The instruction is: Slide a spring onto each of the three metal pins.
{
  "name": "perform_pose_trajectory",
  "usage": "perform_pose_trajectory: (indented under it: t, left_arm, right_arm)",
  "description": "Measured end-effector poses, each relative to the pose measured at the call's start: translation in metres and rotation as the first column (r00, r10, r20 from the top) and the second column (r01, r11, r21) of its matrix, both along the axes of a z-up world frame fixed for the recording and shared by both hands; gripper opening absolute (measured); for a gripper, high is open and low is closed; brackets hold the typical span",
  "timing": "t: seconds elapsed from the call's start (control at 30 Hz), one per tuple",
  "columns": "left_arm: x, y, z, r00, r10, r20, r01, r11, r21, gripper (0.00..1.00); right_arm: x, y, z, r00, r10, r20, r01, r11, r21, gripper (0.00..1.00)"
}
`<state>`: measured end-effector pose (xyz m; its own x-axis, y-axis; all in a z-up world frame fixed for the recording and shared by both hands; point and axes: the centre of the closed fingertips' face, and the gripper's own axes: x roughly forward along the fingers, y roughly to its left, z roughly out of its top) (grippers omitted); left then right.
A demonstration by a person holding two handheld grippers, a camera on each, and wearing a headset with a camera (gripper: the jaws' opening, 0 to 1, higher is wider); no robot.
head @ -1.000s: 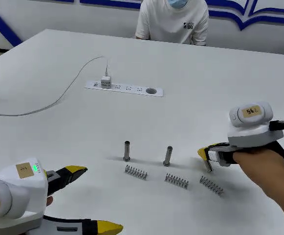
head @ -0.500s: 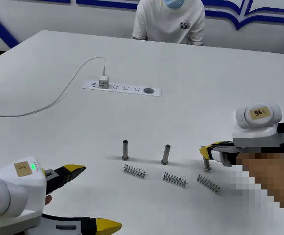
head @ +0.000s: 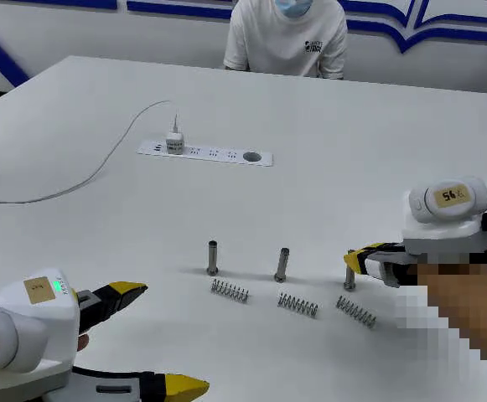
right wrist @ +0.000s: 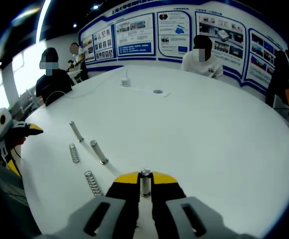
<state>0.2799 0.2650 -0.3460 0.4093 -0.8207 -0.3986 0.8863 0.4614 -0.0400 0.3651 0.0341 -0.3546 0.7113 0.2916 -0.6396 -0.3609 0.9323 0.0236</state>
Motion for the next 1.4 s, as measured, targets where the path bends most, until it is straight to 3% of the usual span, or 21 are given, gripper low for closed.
perform_pose_trajectory:
  t: [0.87,1.4]
  left_arm:
    - [-0.001,-0.001,0.001,1.000,-0.004,0.003,0.004,1.000,0.002,0.89]
    - [-0.002,-0.004,0.002,1.000,-0.010,0.004,0.010,1.000,-0.001,0.89]
  right_arm:
    - [-0.009,0.001,-0.003,0.999,0.049,0.000,-0.049,0.998,-0.029,0.10]
    - [-0.011,0.000,-0.002,0.998,0.063,0.004,-0.062,0.998,-0.033,0.15]
